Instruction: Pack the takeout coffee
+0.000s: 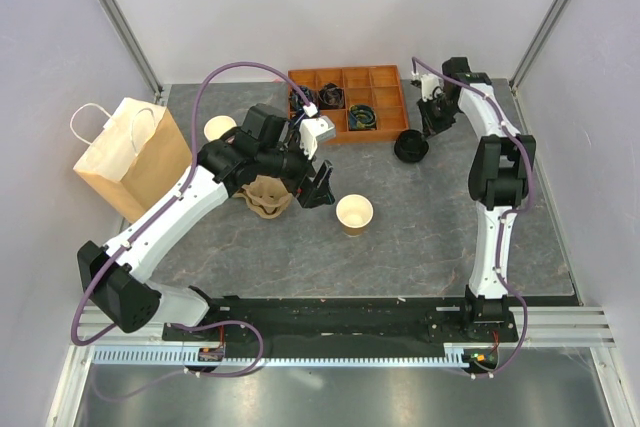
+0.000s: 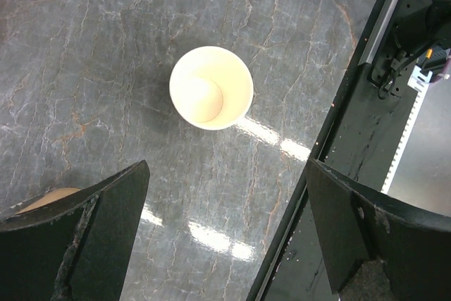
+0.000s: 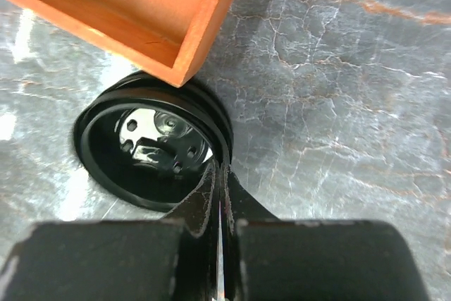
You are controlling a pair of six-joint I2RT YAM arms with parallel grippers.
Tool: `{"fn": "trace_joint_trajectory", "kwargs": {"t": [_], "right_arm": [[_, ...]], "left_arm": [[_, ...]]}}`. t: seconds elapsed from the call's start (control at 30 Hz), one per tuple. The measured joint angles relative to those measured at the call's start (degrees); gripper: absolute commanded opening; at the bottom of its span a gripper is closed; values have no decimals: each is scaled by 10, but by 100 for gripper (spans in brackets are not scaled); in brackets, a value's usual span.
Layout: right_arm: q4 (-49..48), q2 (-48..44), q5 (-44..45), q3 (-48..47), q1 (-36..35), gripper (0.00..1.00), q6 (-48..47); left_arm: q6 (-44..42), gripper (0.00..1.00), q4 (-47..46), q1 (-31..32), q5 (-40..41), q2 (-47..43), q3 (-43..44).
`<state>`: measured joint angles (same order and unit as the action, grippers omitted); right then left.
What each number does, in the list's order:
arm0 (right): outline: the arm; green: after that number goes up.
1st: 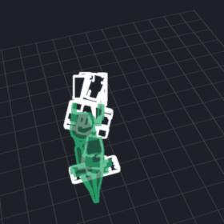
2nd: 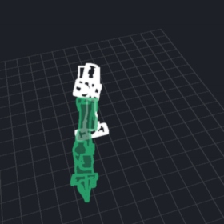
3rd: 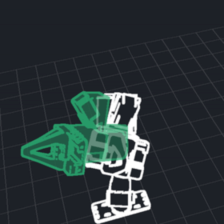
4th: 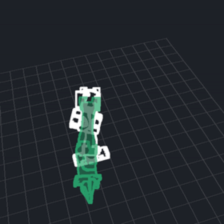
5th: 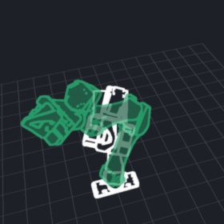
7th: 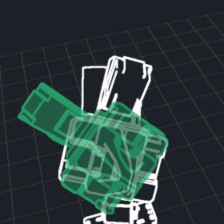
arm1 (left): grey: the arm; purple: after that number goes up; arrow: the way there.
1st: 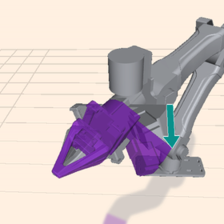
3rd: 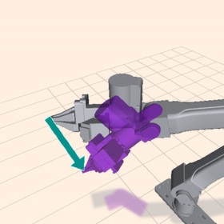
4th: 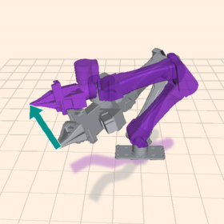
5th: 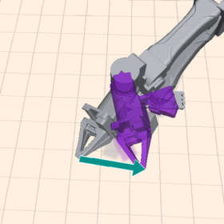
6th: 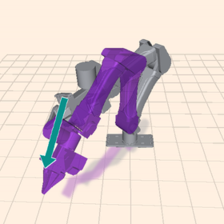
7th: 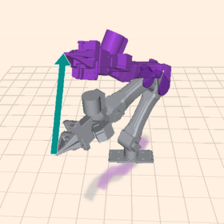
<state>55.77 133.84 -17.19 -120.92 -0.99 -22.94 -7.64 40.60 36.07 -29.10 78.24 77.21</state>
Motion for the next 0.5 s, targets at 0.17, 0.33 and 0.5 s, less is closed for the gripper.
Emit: {"fn": "trace_joint_trajectory", "kwargs": {"t": [0.17, 0.33, 0.5], "right_arm": [[0, -33, -13, 2, 3, 0, 2], [0, -64, -25, 2, 4, 1, 3], [2, -66, -25, 0, 5, 43, 7]], "left_arm": [[0, 99, 0, 0, 0, 0, 1], [-2, 99, 0, 0, 0, 0, 1], [-4, 99, -1, 0, 0, 5, 8]]}}
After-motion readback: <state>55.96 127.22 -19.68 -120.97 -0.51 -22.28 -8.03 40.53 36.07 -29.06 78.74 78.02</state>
